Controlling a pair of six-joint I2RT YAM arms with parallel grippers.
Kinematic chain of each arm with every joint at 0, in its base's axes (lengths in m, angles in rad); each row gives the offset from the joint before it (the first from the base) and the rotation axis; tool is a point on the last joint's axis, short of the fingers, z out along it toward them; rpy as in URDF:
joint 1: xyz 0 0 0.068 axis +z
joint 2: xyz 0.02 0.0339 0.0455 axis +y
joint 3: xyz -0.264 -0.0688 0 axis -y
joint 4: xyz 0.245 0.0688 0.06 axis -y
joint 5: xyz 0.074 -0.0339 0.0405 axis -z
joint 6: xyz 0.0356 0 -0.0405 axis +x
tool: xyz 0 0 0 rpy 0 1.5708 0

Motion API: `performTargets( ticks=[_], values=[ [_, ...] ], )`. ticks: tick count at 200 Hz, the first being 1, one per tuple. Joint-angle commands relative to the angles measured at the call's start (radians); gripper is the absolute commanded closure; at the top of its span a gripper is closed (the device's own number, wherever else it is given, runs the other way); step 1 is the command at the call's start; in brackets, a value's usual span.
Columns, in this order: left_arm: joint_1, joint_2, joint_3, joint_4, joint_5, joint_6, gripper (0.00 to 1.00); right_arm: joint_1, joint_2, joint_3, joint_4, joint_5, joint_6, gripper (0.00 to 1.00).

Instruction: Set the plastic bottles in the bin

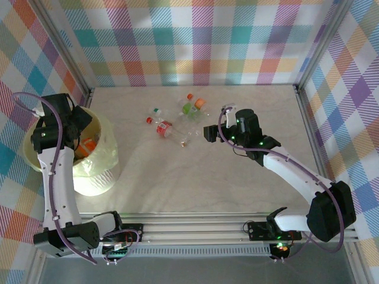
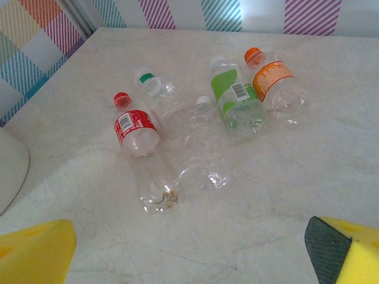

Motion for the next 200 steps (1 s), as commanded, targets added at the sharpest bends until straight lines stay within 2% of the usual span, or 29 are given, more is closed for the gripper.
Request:
performTargets(
  ticks=[1,30,64,95,122,148,177,200],
  values=[
    [0.012,0.004,0.038,-0.014,0.068,-0.018,0.13,0.004,-0.022,-0.033,0.067,0.018,0.002,0.00],
    [0.013,-0.010,0.047,-0.017,0.092,-0.013,0.08,0.004,-0.058,-0.086,0.148,0.043,0.011,0.00],
    [0.013,-0.037,0.048,-0.008,0.155,-0.012,0.05,0.004,-0.077,-0.093,0.131,0.086,0.015,0.00],
    [0.010,-0.059,0.046,0.039,0.325,-0.012,0.00,0.004,-0.081,-0.093,0.124,0.093,0.018,0.00],
    [-0.011,-0.076,0.034,0.123,0.507,-0.031,0.00,0.004,-0.084,-0.100,0.135,0.106,0.031,0.00],
    [-0.117,-0.108,0.014,0.236,0.563,-0.052,0.00,0.004,-0.080,-0.103,0.136,0.132,0.051,0.00],
    [-0.297,-0.095,0.009,0.312,0.512,-0.042,0.00,0.002,-0.086,-0.123,0.171,0.148,0.065,0.00],
    [-0.424,-0.029,0.014,0.331,0.468,-0.020,0.00,0.003,-0.102,-0.142,0.200,0.153,0.067,0.00]
  ],
)
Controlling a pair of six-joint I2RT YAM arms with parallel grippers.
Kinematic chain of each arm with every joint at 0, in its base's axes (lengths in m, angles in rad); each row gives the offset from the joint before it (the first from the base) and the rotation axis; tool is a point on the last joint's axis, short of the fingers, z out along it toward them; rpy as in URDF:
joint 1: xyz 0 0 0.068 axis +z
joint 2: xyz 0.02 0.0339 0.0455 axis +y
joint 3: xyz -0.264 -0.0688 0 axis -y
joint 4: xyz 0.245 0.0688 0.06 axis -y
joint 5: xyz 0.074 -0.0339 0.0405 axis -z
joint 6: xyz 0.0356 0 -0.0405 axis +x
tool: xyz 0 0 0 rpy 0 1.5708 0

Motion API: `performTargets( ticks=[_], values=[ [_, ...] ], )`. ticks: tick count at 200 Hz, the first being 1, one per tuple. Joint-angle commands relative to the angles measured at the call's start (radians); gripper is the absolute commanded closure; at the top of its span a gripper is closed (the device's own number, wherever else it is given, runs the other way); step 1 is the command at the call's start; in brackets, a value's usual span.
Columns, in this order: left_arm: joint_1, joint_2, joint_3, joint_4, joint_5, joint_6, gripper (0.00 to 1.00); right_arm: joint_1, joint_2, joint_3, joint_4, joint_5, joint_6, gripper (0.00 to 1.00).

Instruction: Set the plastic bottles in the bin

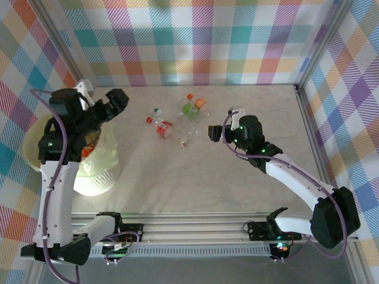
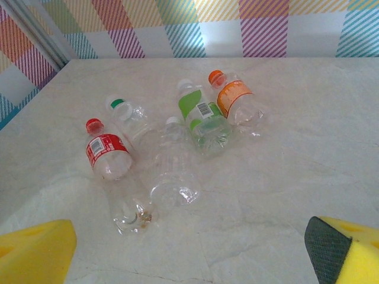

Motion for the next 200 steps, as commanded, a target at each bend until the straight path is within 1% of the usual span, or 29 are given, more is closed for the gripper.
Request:
performTargets(
  ticks=[1,24,37,51,64,81,101,119,140,162,200],
  values=[
    [-0.105,0.059,-0.002,0.069,-0.022,0.022,0.00,0.003,-0.036,-0.021,0.068,0.023,0.020,0.00],
    [-0.217,0.147,0.010,0.070,-0.094,0.024,0.00,0.003,-0.057,-0.034,0.065,0.038,0.010,0.00],
    [-0.271,0.196,0.009,0.072,-0.166,-0.004,0.00,0.002,-0.070,-0.040,0.058,0.051,0.008,0.00],
    [-0.312,0.254,0.003,0.070,-0.249,-0.048,0.00,0.002,-0.086,-0.053,0.059,0.063,0.008,0.00],
    [-0.333,0.313,-0.006,0.082,-0.284,-0.071,0.00,0.003,-0.099,-0.062,0.055,0.077,0.015,0.00],
    [-0.336,0.398,-0.022,0.104,-0.288,-0.128,0.00,0.001,-0.108,-0.059,0.028,0.114,0.039,0.00],
    [-0.336,0.496,-0.038,0.140,-0.274,-0.185,0.00,-0.004,-0.106,-0.033,-0.046,0.136,0.058,0.00],
    [-0.336,0.563,-0.063,0.179,-0.309,-0.222,0.00,-0.009,-0.099,-0.008,-0.112,0.150,0.076,0.00],
    [-0.326,0.625,-0.099,0.219,-0.361,-0.265,0.00,-0.009,-0.109,-0.009,-0.132,0.172,0.100,0.00],
    [-0.306,0.683,-0.131,0.276,-0.352,-0.306,0.00,-0.010,-0.125,-0.020,-0.131,0.189,0.100,0.00],
    [-0.289,0.797,-0.127,0.315,-0.335,-0.316,0.09,-0.010,-0.129,0.017,-0.176,0.165,0.064,0.00]
  ],
)
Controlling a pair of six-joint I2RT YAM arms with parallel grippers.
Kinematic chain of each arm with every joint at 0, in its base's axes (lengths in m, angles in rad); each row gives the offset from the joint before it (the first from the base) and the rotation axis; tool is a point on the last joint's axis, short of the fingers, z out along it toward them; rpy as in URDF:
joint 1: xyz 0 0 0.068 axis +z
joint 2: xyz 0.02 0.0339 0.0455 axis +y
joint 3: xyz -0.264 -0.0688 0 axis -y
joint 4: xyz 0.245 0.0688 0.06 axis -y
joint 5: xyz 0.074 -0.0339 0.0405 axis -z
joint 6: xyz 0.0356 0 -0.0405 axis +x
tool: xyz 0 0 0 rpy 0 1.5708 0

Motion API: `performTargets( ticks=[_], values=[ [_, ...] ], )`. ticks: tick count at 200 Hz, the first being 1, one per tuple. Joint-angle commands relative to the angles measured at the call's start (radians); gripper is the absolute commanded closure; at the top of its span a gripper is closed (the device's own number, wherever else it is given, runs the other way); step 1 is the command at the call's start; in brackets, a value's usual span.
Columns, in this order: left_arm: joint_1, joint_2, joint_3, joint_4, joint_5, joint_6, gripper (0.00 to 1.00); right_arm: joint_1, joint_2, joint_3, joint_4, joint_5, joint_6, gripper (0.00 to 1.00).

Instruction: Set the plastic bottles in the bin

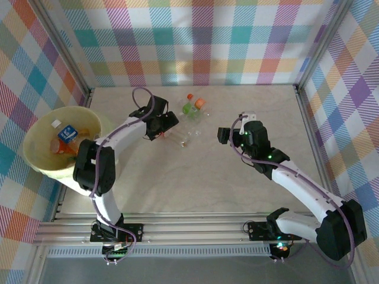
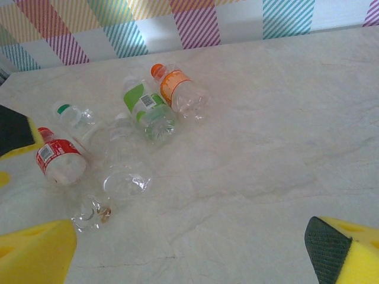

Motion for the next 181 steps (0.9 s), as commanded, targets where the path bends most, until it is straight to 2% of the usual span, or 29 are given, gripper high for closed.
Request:
performTargets(
  ticks=[1,47,114,133,152,181],
  values=[
    [0.017,0.056,-0.001,0.055,-0.012,-0.033,0.09,-0.003,-0.018,0.057,-0.043,0.004,-0.016,0.00],
    [0.045,0.128,-0.026,0.139,0.010,-0.064,0.15,-0.003,-0.017,0.072,-0.083,-0.007,-0.023,0.00],
    [0.046,0.219,-0.019,0.162,0.050,-0.054,0.21,-0.003,-0.013,0.083,-0.110,-0.040,-0.025,0.00],
    [0.046,0.214,-0.042,0.207,0.048,-0.055,0.25,-0.003,-0.014,0.084,-0.114,-0.055,-0.028,0.00],
    [0.046,0.187,-0.071,0.231,0.052,-0.048,0.33,-0.003,-0.016,0.083,-0.124,-0.073,-0.026,0.00],
    [0.038,0.104,-0.105,0.243,0.062,-0.001,0.37,-0.003,-0.014,0.068,-0.126,-0.104,-0.012,0.00]
  ],
)
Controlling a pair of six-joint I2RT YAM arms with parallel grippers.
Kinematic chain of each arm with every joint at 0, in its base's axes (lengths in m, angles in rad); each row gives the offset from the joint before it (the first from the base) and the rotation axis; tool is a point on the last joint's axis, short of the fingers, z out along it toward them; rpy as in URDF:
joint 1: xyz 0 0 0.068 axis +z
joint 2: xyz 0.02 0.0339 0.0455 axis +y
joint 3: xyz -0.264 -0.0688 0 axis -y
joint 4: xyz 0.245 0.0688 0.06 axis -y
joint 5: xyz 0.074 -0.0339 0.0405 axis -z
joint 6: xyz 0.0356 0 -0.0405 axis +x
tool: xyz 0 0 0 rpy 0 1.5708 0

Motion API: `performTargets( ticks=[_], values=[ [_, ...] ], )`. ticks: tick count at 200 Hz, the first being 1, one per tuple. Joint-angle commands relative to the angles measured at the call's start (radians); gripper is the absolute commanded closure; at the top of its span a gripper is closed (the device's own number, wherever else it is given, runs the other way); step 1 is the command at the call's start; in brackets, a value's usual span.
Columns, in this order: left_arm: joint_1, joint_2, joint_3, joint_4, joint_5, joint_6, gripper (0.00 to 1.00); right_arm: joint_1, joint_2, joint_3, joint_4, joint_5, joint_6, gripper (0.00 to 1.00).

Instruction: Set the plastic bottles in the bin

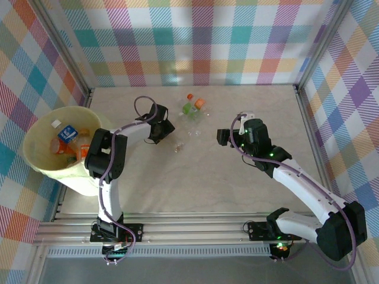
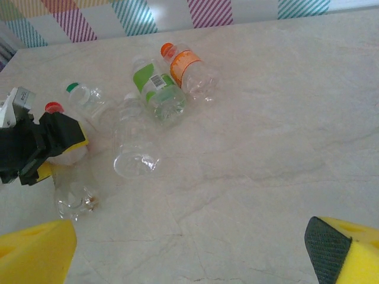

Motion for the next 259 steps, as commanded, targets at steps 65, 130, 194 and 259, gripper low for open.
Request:
performTargets(
  ticks=[65,130,194,259],
  values=[
    [-0.064,-0.374,-0.091,-0.016,-0.029,0.190,0.44,-0.003,-0.027,-0.044,0.148,-0.175,0.065,0.00],
    [-0.067,-0.699,-0.071,-0.164,-0.082,0.356,0.50,-0.003,-0.033,-0.053,0.207,-0.188,0.053,0.00],
    [-0.055,-0.960,0.188,-0.485,-0.370,0.522,0.50,-0.003,0.003,-0.056,0.242,-0.186,0.052,0.00],
    [0.021,-1.066,0.291,-0.630,-0.943,0.618,0.50,-0.003,0.064,-0.017,0.240,-0.213,0.037,0.00]
  ],
)
